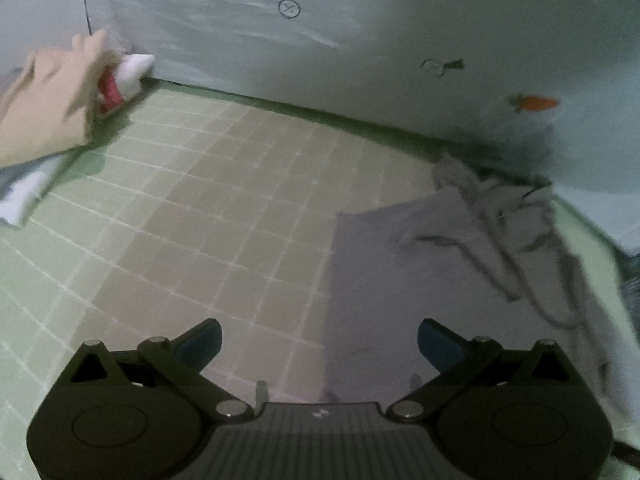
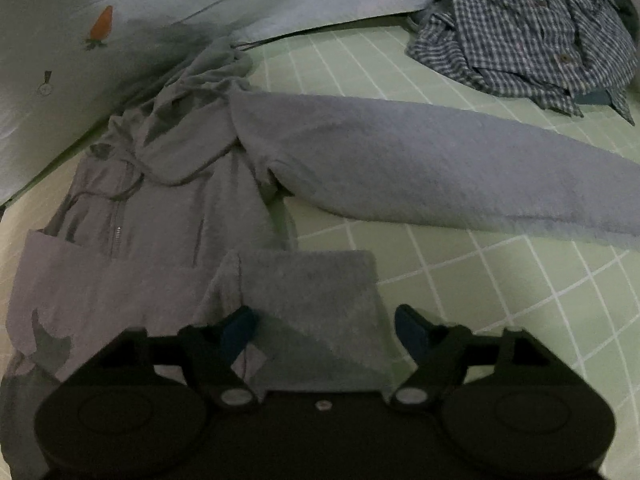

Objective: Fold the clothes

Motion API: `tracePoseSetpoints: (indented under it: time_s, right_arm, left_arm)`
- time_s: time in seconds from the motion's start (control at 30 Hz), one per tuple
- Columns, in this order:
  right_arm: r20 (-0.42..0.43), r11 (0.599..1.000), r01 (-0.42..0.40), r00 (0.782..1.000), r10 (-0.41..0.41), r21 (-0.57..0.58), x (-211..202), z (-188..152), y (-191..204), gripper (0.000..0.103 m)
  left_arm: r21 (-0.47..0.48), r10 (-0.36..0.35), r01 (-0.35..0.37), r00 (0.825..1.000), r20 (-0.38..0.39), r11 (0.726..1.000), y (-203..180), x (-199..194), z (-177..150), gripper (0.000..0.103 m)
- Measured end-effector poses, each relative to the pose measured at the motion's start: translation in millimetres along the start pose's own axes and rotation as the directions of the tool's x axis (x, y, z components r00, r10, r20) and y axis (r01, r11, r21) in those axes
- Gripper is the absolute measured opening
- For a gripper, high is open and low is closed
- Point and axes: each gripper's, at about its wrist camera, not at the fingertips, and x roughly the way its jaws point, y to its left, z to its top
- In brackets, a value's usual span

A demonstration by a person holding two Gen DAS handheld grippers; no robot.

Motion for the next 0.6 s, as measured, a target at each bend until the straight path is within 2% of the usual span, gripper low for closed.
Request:
tracePoseSetpoints:
  time_s: [0.03,0.1,0.13,0.2,0.3,0.43,0.53,0.6]
  right_arm:
    - [0.002,1.0,-0.017,1.0,0.017,0.0,-1.0,0.0,-0.1,0.056]
    - [-0.005,0.997,-0.071,0.997,0.071,0.006,-1.3,0.8,0.1,0.025]
    - [-0.003,0.997,-0.083,0.997,0.083,0.002,-1.6,0.8,1.3,0.024]
    - [0.011,0.998,-0.06,0.998,0.061,-0.036,-4.7,2.6,6.7,0.013]
    - [0.064,0.992,-0.043,0.997,0.051,-0.12,-16.9,11.3,19.0,0.01]
    - [0.163,0.976,-0.055,0.982,0.091,-0.212,-37.0,31.8,38.1,0.009]
    - [0.242,0.968,-0.083,0.96,0.141,-0.236,-49.0,55.9,47.1,0.009]
    - [0.319,0.969,-0.07,0.937,0.145,-0.236,-57.1,78.4,45.4,0.009]
  left_arm:
    - [0.009,0.021,-0.021,1.0,-0.001,1.0,-0.8,0.2,-0.7,0.103]
    - [0.027,0.05,-0.05,0.999,-0.003,0.998,-2.6,-0.3,-1.1,0.103]
    - [0.035,0.06,-0.06,0.998,-0.002,0.998,-3.6,-1.0,-0.9,0.103]
    - [0.053,0.074,-0.074,0.997,0.002,0.996,-6.1,-2.5,-1.0,0.103]
    - [0.068,0.084,-0.084,0.996,0.005,0.994,-8.1,-3.8,-1.3,0.103]
    - [0.07,0.095,-0.095,0.995,-0.004,0.993,-7.7,-1.2,-1.0,0.103]
    - [0.063,0.099,-0.098,0.995,-0.005,0.993,-6.7,0.7,0.2,0.103]
    - [0.064,0.103,-0.103,0.995,0.0,0.993,-7.3,1.4,1.4,0.103]
